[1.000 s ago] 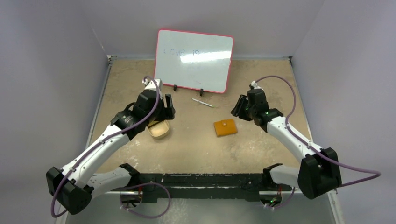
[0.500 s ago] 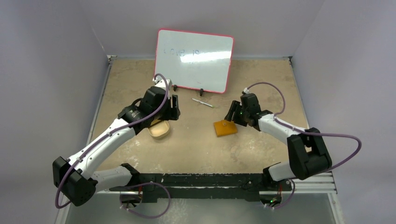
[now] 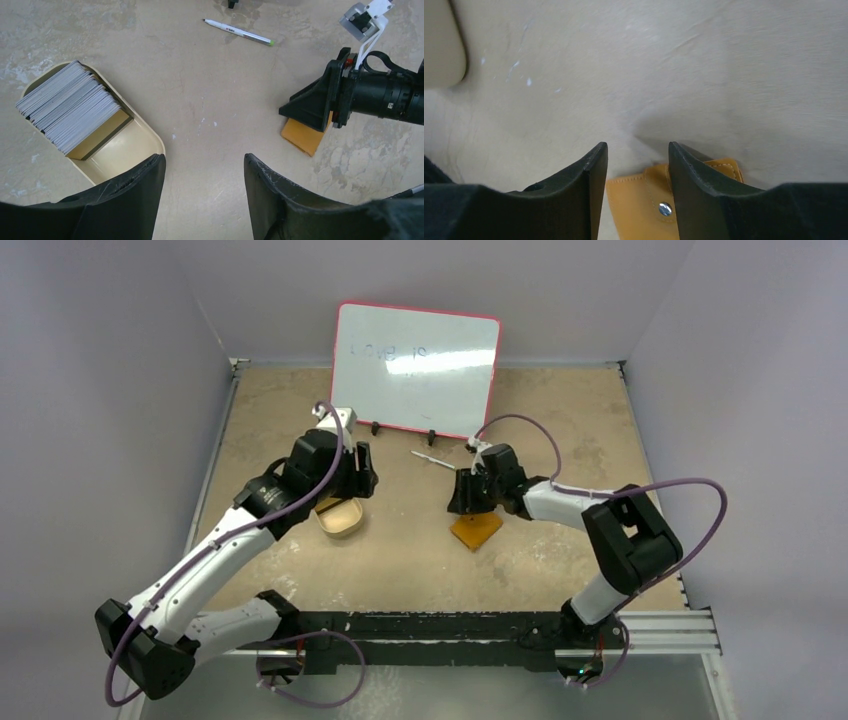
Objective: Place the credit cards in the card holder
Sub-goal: Adjust the card holder at the center of the board, then open the card holder at the center of the board.
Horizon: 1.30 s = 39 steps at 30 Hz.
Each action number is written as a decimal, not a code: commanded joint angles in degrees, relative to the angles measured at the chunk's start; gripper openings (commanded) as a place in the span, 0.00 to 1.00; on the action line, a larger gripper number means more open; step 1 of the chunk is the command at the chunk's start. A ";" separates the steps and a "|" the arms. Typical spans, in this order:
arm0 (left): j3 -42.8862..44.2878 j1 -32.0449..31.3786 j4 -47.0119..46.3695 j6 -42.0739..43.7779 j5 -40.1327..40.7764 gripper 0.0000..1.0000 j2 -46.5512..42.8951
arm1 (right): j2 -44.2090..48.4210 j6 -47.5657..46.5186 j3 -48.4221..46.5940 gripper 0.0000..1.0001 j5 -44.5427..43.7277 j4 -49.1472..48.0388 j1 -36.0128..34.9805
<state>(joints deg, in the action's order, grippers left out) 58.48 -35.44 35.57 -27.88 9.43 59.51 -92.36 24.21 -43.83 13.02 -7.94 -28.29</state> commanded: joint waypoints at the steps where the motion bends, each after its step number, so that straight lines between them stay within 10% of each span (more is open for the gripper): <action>1: -0.53 -0.29 -0.22 -0.25 1.61 0.58 -1.60 | 0.62 -0.56 -1.37 0.49 6.01 -2.20 -3.55; 10: -0.01 -0.69 -0.75 -3.74 0.94 0.54 0.20 | 3.35 6.18 -2.88 0.46 7.45 0.58 -10.05; 22: 4.77 -12.44 -5.54 -8.58 8.61 0.47 11.15 | 24.17 24.34 2.17 0.43 -13.03 17.07 -4.70; 29: 13.20 -17.45 -8.14 -9.61 9.33 0.42 24.74 | 28.62 17.43 9.15 0.41 -11.56 17.55 9.93; 39: 21.02 -23.82 -11.53 -8.89 10.94 0.37 42.15 | 24.04 16.75 13.27 0.36 -5.69 12.43 12.11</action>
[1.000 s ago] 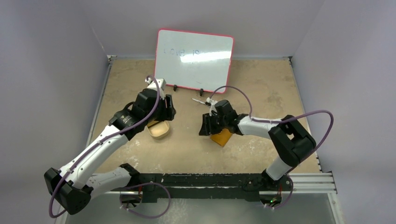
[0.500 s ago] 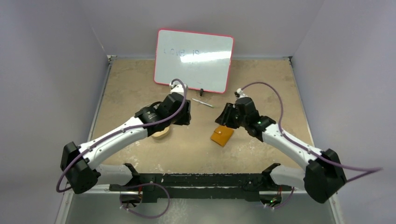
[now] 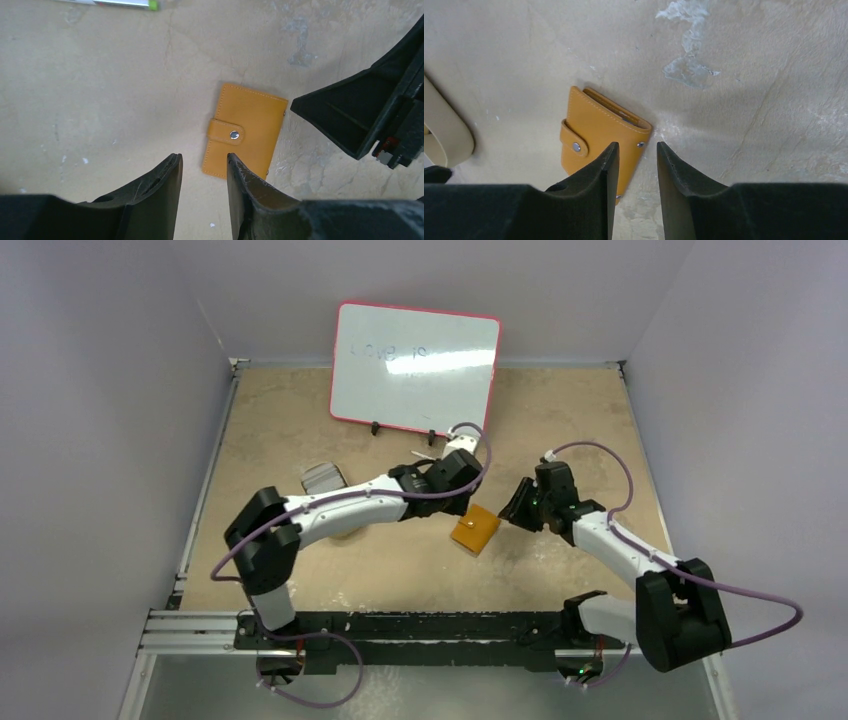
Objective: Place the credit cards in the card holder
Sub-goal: Open the card holder at the center of the board.
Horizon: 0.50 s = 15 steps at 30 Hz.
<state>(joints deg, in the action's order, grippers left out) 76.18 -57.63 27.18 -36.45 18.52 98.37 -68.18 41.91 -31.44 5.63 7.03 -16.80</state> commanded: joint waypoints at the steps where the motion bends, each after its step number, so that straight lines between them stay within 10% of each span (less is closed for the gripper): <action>1: 3.54 -1.94 -3.75 -0.17 1.74 0.37 4.20 | -0.11 -1.02 1.19 0.36 2.01 -2.82 0.71; 15: 9.05 -6.01 -6.15 2.12 4.59 0.38 15.17 | 1.34 1.07 3.74 0.35 2.25 -2.65 1.20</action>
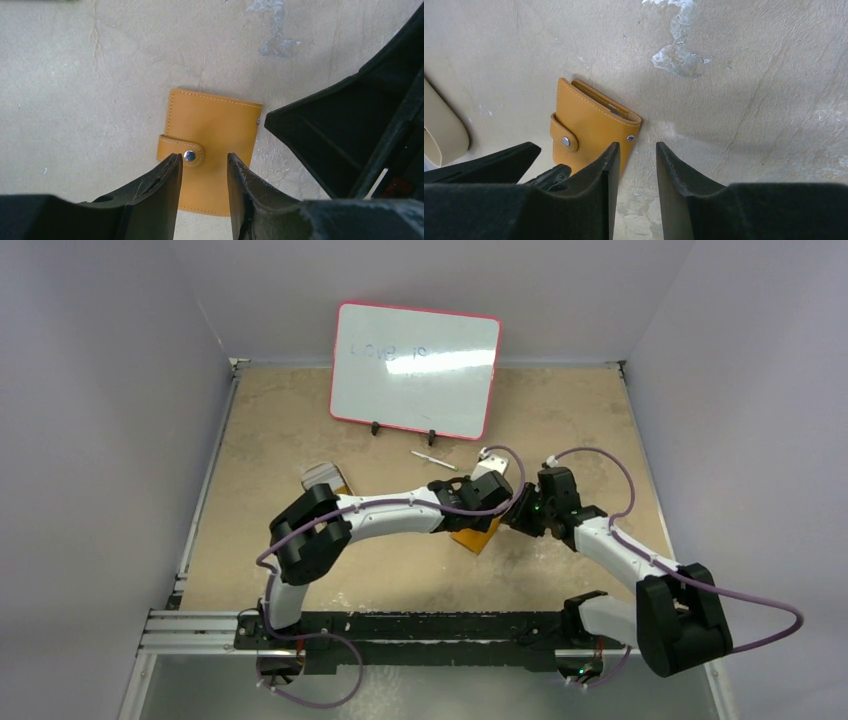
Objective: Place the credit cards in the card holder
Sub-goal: Open the card holder at the center of the board.
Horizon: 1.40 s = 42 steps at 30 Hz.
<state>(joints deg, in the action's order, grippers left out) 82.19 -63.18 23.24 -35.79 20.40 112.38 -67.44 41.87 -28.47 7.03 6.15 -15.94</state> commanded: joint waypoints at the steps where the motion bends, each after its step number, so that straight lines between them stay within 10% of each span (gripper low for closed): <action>1: 3.14 -0.46 -1.97 1.63 2.99 0.38 1.49 | 0.18 1.25 0.98 0.35 1.19 -2.04 0.35; 23: -0.58 -1.33 -1.18 -2.07 5.54 0.35 4.19 | -2.09 2.31 1.33 0.35 2.80 -4.41 0.33; 35: -1.50 -1.42 0.58 -2.22 7.42 0.00 4.24 | -4.16 4.26 1.98 0.38 6.95 -10.30 0.33; 42: -3.88 -1.25 -2.18 -4.20 5.18 0.00 -2.58 | -9.61 6.43 0.16 0.42 10.80 -15.29 0.26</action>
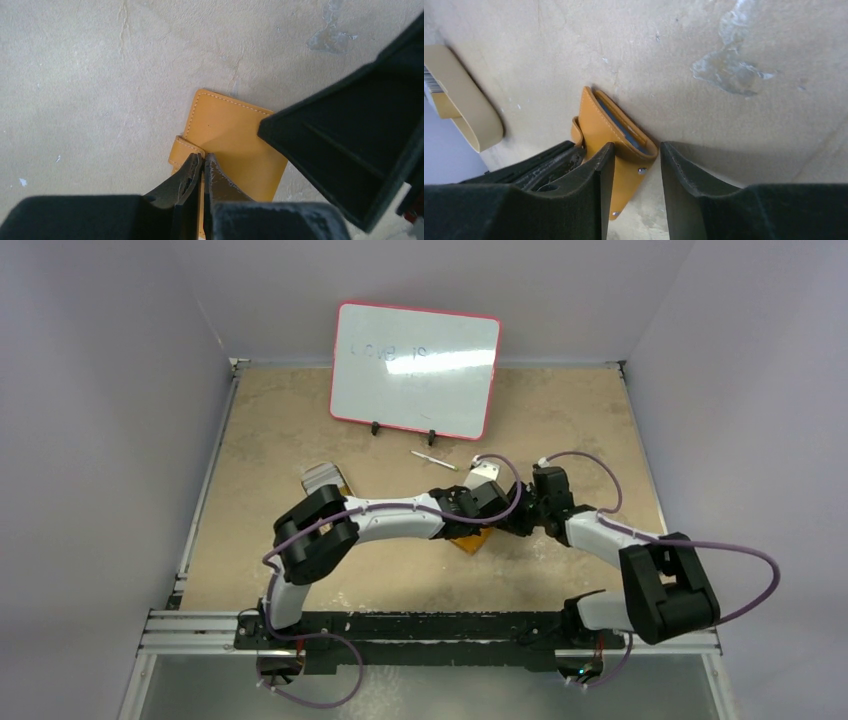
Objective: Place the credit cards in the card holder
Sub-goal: Open the card holder at the center of the board.
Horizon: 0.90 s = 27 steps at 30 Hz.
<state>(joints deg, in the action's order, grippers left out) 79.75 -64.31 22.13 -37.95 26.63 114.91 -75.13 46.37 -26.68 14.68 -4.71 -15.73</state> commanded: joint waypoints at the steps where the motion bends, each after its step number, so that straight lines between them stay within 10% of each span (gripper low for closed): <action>1: -1.88 -0.04 -1.49 -2.30 -1.13 0.00 -5.82 | -2.33 2.04 -1.45 0.40 2.98 -4.91 0.03; 14: -11.75 6.20 -7.17 -7.24 -8.11 0.00 -15.87 | -8.01 -3.52 0.35 0.01 0.84 -7.55 0.10; 27: -15.93 8.59 -12.28 -10.96 -16.27 0.00 -25.61 | -3.09 -9.19 -8.01 0.48 -3.11 3.58 -0.06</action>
<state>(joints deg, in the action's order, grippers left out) 63.35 -55.90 14.13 -47.46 13.34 91.85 -83.22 39.81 -33.26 14.44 -7.92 -15.75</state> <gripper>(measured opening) 0.018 0.447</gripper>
